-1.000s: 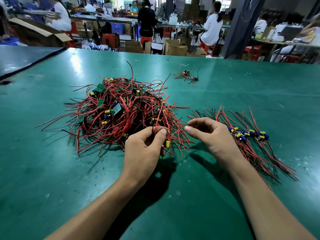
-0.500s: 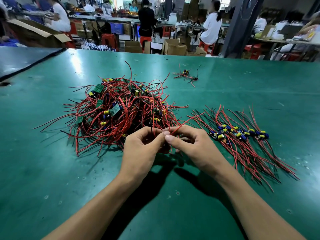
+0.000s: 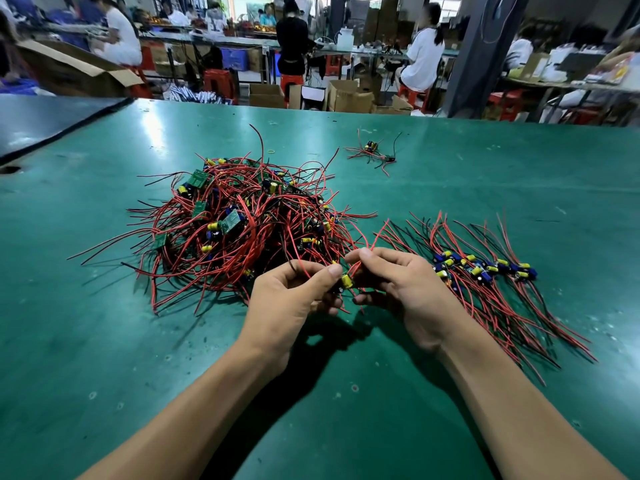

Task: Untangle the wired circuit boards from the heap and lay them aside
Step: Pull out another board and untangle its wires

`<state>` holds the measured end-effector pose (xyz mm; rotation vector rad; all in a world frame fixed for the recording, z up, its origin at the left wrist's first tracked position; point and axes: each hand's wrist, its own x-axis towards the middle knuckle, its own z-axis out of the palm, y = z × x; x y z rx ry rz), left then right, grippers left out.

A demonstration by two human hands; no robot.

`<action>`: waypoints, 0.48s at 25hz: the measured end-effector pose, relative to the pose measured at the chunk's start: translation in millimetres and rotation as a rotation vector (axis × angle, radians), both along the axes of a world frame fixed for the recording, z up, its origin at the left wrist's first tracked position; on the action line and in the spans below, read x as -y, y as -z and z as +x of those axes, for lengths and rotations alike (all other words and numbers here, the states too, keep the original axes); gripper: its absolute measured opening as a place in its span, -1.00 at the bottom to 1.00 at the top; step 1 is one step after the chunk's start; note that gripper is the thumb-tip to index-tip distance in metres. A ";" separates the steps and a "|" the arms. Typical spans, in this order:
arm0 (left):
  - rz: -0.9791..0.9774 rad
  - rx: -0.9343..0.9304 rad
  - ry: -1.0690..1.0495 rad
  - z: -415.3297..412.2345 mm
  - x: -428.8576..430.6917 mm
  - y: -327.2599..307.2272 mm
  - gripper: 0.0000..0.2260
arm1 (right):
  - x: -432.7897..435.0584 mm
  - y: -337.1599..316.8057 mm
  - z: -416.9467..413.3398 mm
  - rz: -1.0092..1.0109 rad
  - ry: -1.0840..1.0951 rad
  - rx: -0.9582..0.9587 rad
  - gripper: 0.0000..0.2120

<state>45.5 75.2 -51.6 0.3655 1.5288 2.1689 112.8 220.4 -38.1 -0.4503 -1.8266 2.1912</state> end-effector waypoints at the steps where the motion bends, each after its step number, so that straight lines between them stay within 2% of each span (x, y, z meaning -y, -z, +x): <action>1: 0.028 0.047 0.038 -0.5 -0.3 -0.8 -0.78 | -1.0 -1.0 0.7 -0.031 -0.021 0.008 -0.81; 4: 0.145 0.194 0.187 -4.5 1.7 -1.6 -0.68 | -8.4 -0.4 1.9 -0.057 -0.061 -0.003 -0.77; 8: 0.225 0.385 0.366 -14.6 8.6 -0.9 -0.25 | -13.0 1.6 2.8 -0.013 -0.106 -0.023 -0.75; 12: 0.312 0.491 0.471 -20.4 9.1 4.4 -0.15 | -8.2 0.9 2.9 -0.140 -0.177 -0.098 -0.77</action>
